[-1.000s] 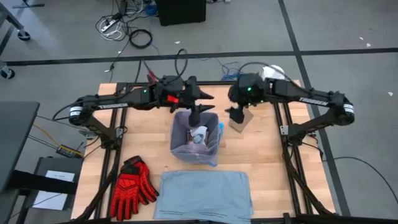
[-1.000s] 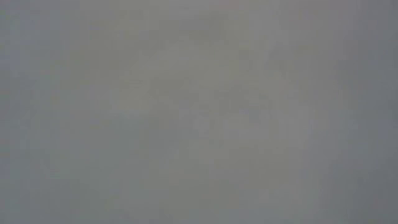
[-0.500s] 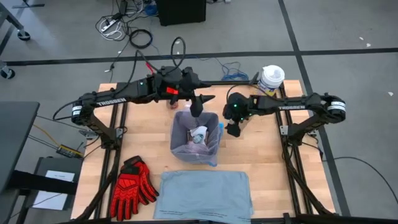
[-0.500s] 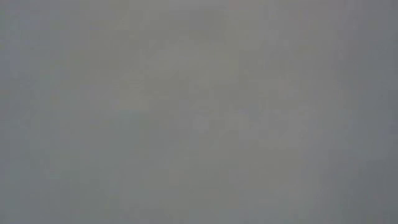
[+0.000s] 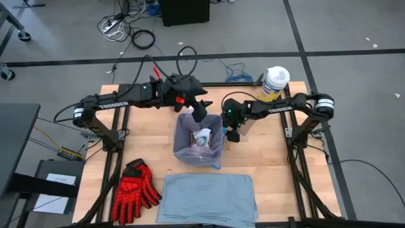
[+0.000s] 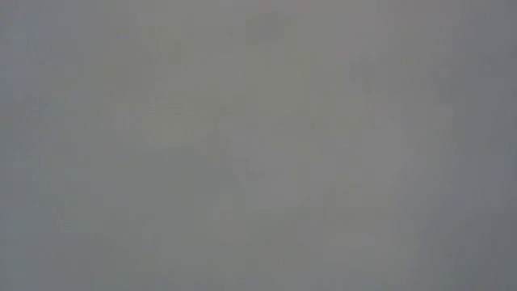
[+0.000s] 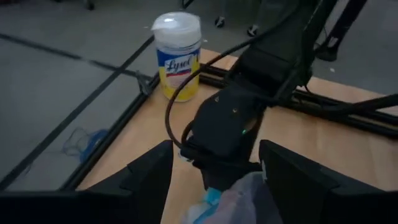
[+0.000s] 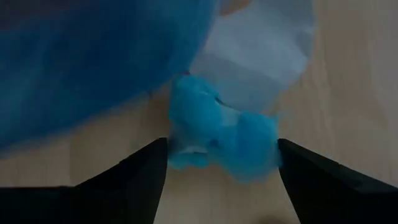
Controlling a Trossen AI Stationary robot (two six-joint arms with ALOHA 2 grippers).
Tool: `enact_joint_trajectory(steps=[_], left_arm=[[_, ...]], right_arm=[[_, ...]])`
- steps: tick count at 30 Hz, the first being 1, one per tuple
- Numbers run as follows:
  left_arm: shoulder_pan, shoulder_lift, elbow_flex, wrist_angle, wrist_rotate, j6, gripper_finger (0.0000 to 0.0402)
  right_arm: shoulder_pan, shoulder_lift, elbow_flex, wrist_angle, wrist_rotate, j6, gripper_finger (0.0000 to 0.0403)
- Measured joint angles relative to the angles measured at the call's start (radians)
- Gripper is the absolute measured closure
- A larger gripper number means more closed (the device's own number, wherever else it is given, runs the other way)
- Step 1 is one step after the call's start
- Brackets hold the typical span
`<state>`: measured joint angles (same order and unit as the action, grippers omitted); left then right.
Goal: Place trash/remove bag and relplace
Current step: Put the blue plastic material into the trash bin
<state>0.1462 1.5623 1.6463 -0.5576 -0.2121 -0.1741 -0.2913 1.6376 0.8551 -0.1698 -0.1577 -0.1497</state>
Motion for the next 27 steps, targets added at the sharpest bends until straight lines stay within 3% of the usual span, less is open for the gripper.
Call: enact_joint_trajectory(steps=[4,8,16,27], left_arm=[[-0.008,0.000,-0.001,-0.003,-0.058,-0.047,0.0152],[-0.009,0.000,-0.001,-0.006,-0.059,-0.068,0.0152],[-0.009,0.000,-0.001,-0.023,-0.084,-0.078,0.0152],[-0.009,-0.002,-0.001,-0.089,-0.094,-0.089,0.0152]], right_arm=[[-0.004,0.052,0.000,0.033,-0.021,0.030,0.0150],[-0.006,0.071,0.003,0.040,-0.019,0.045,0.0203],[-0.025,0.040,0.001,0.014,-0.021,0.072,0.0383],[-0.072,-0.207,0.000,-0.051,0.068,0.096,0.0402]])
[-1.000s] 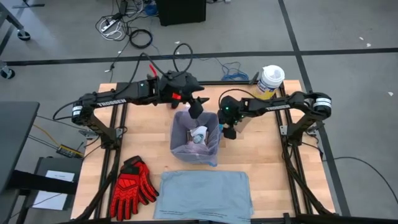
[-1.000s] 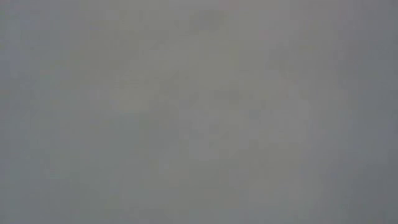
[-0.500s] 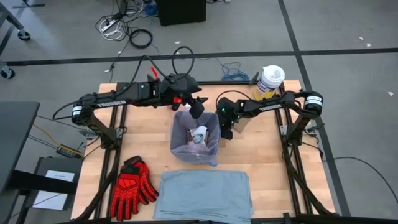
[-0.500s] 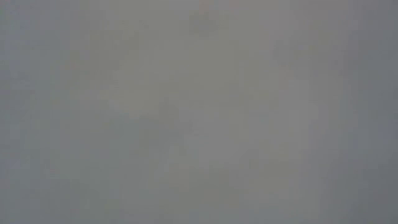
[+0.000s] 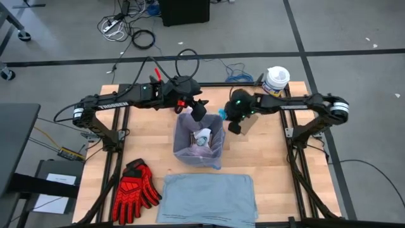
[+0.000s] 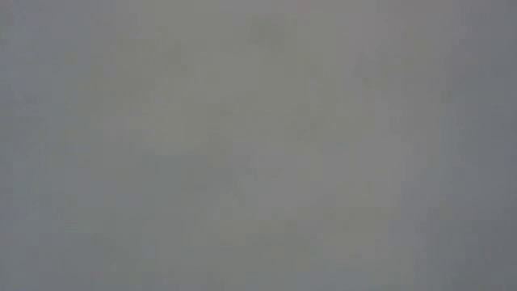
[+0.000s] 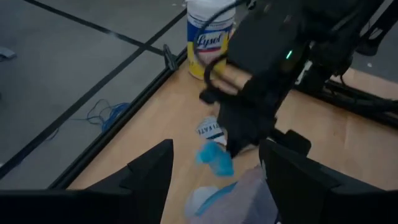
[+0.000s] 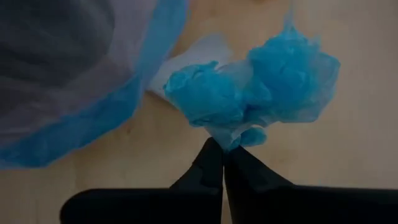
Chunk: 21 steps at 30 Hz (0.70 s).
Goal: Place trash/remove bag and relplace
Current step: Put the blue plastic material into the trash bin
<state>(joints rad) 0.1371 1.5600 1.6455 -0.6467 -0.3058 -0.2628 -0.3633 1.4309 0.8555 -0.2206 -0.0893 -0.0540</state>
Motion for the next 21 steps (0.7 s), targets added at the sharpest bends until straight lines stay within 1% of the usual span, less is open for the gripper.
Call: enact_joint_trajectory(steps=[3,5,10,17,19,21], left_arm=[[0.000,0.000,0.000,0.023,0.000,0.024,0.0152],[0.000,-0.001,0.000,0.049,-0.001,0.053,0.0152],[0.001,-0.001,0.000,0.089,-0.011,0.098,0.0152],[0.001,-0.001,0.000,0.083,-0.015,0.096,0.0152],[0.001,-0.006,0.000,0.081,-0.013,0.065,0.0152],[0.001,-0.012,0.017,0.069,0.019,0.015,0.0152]], right_arm=[[-0.021,-0.088,0.000,-0.011,0.034,0.000,0.0402],[-0.036,-0.144,0.002,-0.009,0.032,0.000,0.0403],[-0.054,-0.241,0.069,-0.003,-0.044,0.000,0.0403],[0.008,-0.263,0.229,0.002,-0.125,0.000,0.0403],[0.037,-0.252,0.272,0.004,-0.131,0.000,0.0403],[0.064,-0.240,0.305,-0.001,-0.142,0.000,0.0403]])
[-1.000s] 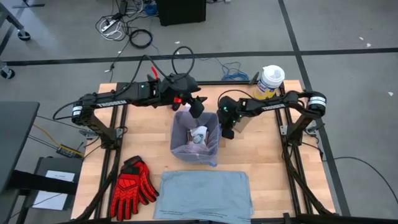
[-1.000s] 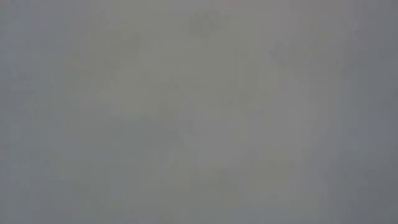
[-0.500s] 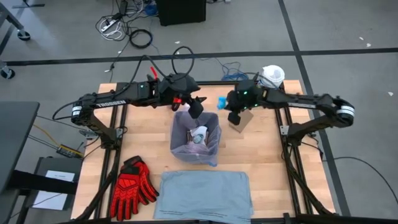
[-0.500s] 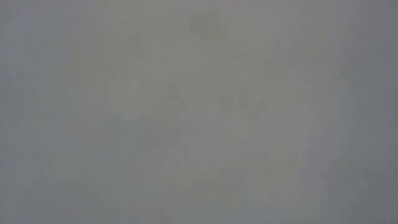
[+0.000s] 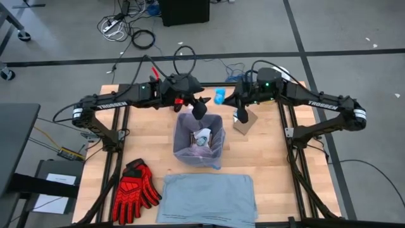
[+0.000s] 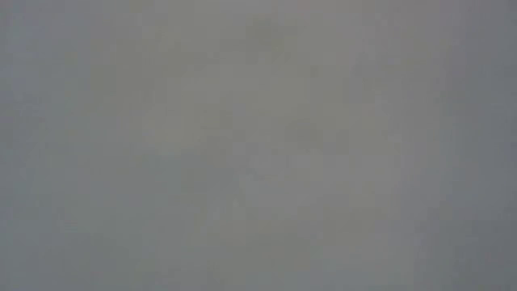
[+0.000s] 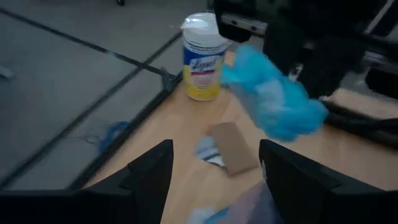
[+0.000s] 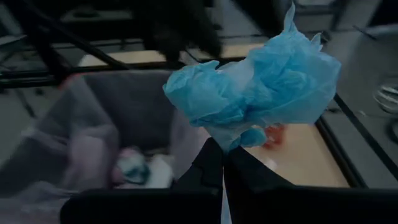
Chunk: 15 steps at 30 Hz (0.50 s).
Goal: Place trash/remove bag and relplace
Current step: Put the blue plastic material into the trash bin
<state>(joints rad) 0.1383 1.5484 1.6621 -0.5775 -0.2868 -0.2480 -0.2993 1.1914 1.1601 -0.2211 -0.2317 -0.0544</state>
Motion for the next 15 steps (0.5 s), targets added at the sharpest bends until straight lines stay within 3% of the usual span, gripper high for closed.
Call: enact_joint_trajectory(steps=[3,7,15], left_arm=[[0.000,-0.021,0.065,0.008,0.042,0.017,0.0152],[0.000,-0.057,0.147,-0.016,0.015,0.094,0.0152],[0.000,-0.079,0.164,-0.075,-0.008,0.139,0.0152]], right_arm=[[0.039,0.028,0.039,0.001,-0.017,0.000,0.0403],[0.075,0.085,0.052,0.030,-0.060,-0.009,0.0403],[0.136,0.228,0.052,0.045,-0.083,0.001,0.0399]])
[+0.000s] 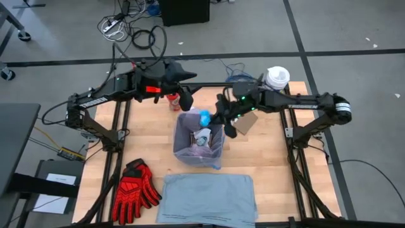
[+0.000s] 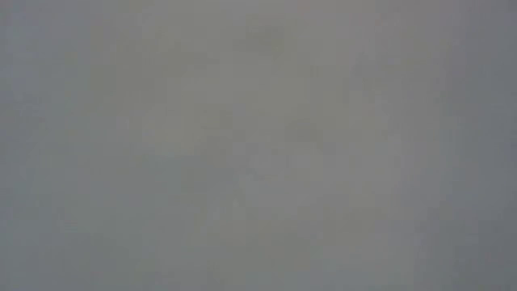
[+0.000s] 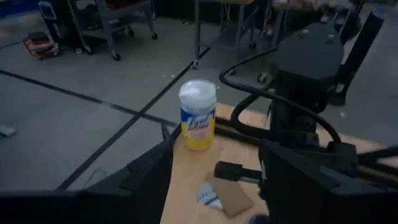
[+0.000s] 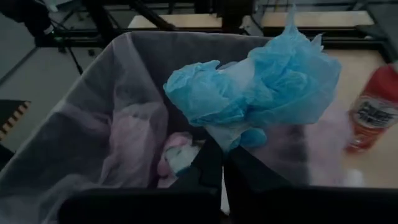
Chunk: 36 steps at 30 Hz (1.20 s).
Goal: Place trash/remove bag and relplace
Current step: Put the blue plastic material into the trash bin, then put the red bottle into the trash bin
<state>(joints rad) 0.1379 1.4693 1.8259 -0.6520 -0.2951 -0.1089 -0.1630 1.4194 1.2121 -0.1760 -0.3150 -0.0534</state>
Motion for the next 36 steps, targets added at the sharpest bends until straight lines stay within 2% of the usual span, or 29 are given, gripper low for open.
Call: enact_joint_trajectory(steps=[6,13,17,19,22,30,33,36], left_arm=[[0.002,0.017,-0.001,-0.018,0.000,0.008,0.0152],[0.006,0.022,-0.001,0.033,-0.001,0.030,0.0152],[0.006,0.022,-0.001,0.029,0.000,0.028,0.0152],[0.006,0.022,-0.001,0.027,0.010,0.028,0.0152],[0.006,0.033,0.000,0.029,0.087,0.029,0.0152],[0.029,0.121,0.000,0.070,0.173,0.026,0.0152],[0.067,0.185,0.000,0.151,0.265,-0.017,0.0152],[0.119,0.254,0.000,0.256,0.378,-0.105,0.0152]], right_arm=[[0.005,0.009,0.000,0.015,0.002,0.033,0.0358],[0.006,0.014,0.000,0.022,-0.022,0.048,0.0272],[0.006,0.013,0.000,0.026,0.005,0.053,0.0224],[0.006,0.000,0.000,0.021,0.082,0.053,0.0207],[0.008,-0.035,0.000,0.015,0.312,0.063,0.0193],[0.000,-0.178,0.000,-0.127,0.751,0.073,0.0192],[-0.035,-0.221,0.000,-0.264,0.821,0.141,0.0192],[-0.079,-0.247,-0.001,-0.420,0.784,0.262,0.0193]])
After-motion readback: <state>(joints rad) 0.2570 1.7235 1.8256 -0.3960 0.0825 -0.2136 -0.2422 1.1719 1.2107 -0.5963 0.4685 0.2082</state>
